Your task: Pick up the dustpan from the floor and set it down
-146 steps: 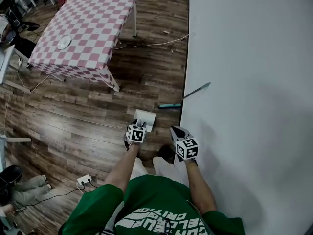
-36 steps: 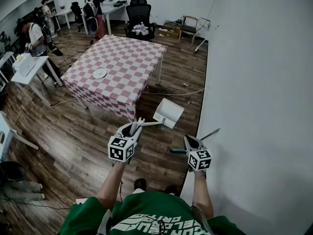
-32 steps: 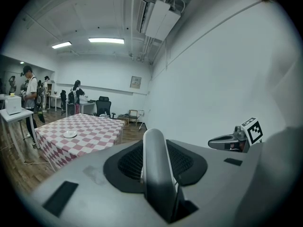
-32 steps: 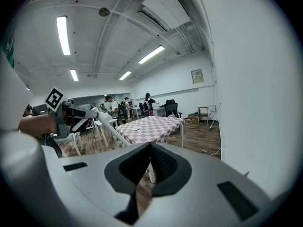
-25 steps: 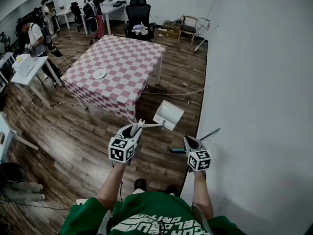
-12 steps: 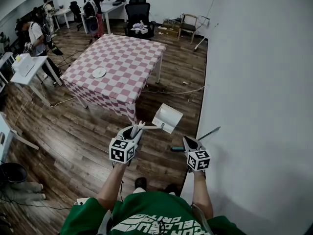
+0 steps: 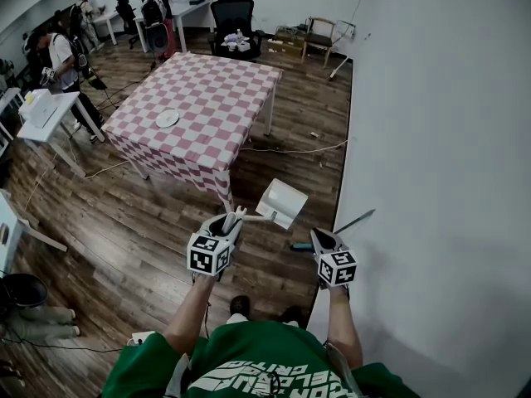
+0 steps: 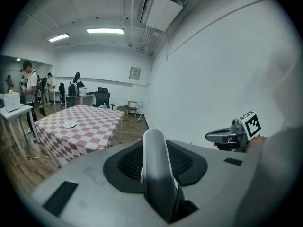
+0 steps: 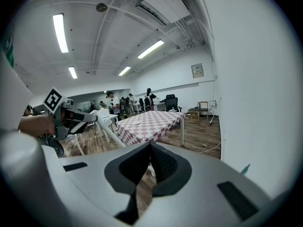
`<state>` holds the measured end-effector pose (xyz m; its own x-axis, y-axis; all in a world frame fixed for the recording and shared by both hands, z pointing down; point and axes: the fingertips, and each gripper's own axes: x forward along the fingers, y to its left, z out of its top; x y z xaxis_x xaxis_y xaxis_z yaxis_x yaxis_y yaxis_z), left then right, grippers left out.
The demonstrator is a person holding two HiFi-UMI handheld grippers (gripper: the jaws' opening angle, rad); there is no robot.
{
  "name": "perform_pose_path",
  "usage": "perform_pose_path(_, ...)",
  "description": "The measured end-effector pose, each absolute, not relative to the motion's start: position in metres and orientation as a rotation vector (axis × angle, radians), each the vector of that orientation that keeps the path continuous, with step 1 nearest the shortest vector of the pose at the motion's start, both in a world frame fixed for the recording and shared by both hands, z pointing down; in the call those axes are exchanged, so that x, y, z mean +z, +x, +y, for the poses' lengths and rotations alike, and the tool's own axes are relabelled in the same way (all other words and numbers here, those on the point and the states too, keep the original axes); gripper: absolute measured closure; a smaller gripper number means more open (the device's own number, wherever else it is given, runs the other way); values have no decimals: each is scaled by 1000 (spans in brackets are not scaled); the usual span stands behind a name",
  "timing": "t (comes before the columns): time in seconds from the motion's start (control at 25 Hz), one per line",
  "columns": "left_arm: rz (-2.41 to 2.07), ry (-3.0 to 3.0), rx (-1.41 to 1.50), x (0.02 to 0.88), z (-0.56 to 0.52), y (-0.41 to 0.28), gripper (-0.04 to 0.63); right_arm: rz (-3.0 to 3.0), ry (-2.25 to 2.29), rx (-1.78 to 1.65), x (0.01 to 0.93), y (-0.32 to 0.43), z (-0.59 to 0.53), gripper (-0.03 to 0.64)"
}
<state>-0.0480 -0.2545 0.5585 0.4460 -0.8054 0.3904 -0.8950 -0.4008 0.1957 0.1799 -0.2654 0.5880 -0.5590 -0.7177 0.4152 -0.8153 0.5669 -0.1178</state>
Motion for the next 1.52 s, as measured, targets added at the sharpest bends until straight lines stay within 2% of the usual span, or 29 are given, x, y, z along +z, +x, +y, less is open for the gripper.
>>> perform_pose_path(0.8,-1382,2242,480,628,-239,-49,472,-2415,1221,498,627,182,-255,609)
perform_pose_path(1.52,-1358,2129,626,709,-233,-82,472,-2329,1144,566,673,160,-246,609)
